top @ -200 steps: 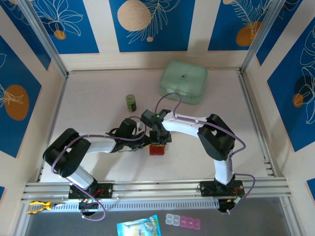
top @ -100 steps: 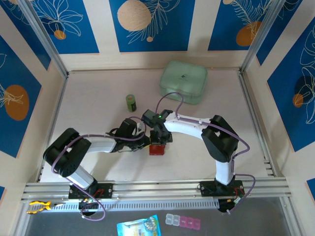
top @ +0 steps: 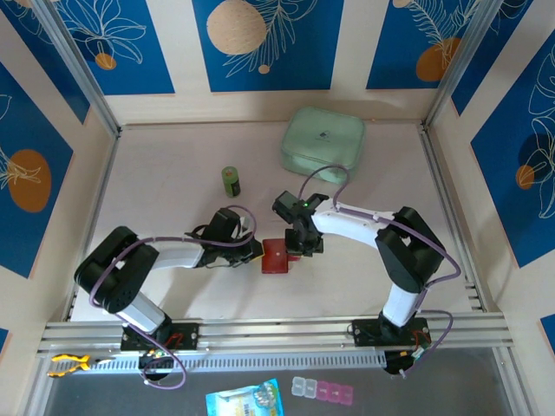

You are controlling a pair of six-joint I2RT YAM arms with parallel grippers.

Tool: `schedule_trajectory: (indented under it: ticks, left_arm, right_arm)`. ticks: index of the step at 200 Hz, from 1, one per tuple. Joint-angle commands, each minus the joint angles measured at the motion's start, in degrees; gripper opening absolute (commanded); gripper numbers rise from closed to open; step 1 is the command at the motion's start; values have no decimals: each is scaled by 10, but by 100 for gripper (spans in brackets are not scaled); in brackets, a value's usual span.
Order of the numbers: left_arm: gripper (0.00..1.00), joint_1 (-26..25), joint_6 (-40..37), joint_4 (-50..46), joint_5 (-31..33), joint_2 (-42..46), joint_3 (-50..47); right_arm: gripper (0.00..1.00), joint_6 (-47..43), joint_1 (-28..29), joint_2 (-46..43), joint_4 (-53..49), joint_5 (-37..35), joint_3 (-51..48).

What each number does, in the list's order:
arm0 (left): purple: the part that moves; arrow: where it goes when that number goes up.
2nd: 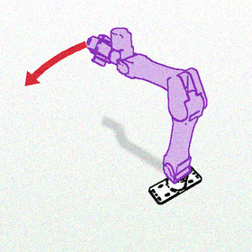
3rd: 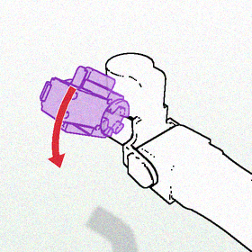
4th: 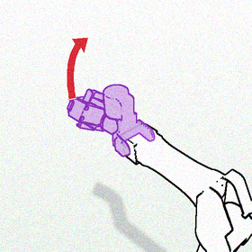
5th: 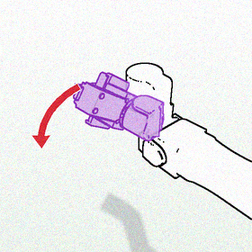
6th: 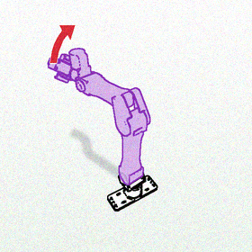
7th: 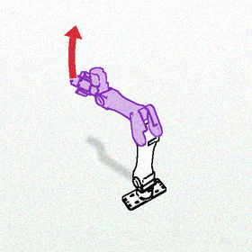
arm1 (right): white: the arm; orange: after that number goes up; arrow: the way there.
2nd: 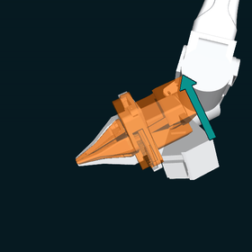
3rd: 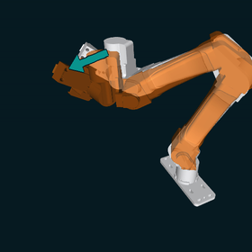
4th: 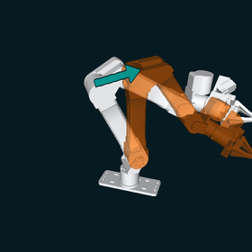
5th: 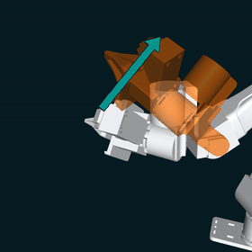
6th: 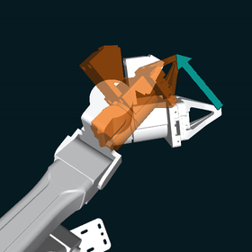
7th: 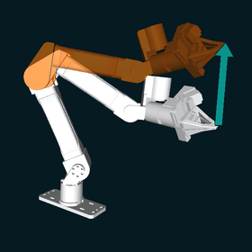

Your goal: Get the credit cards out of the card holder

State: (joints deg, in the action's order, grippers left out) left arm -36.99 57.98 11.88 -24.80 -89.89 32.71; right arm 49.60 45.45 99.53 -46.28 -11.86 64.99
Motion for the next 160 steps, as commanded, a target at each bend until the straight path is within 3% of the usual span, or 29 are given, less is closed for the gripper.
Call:
schedule_trajectory:
  ticks: [1,46,160]
  left_arm:
    - [1,2,-18,-64,4,12,14]
    - [6,2,-16,-74,-4,24,34]
    - [11,1,-21,-88,13,56,34]
  right_arm:
    - [19,6,-8,-21,34,46,-20]
    - [23,12,-30,-19,81,93,-52]
    - [22,0,-56,-23,198,160,-106]
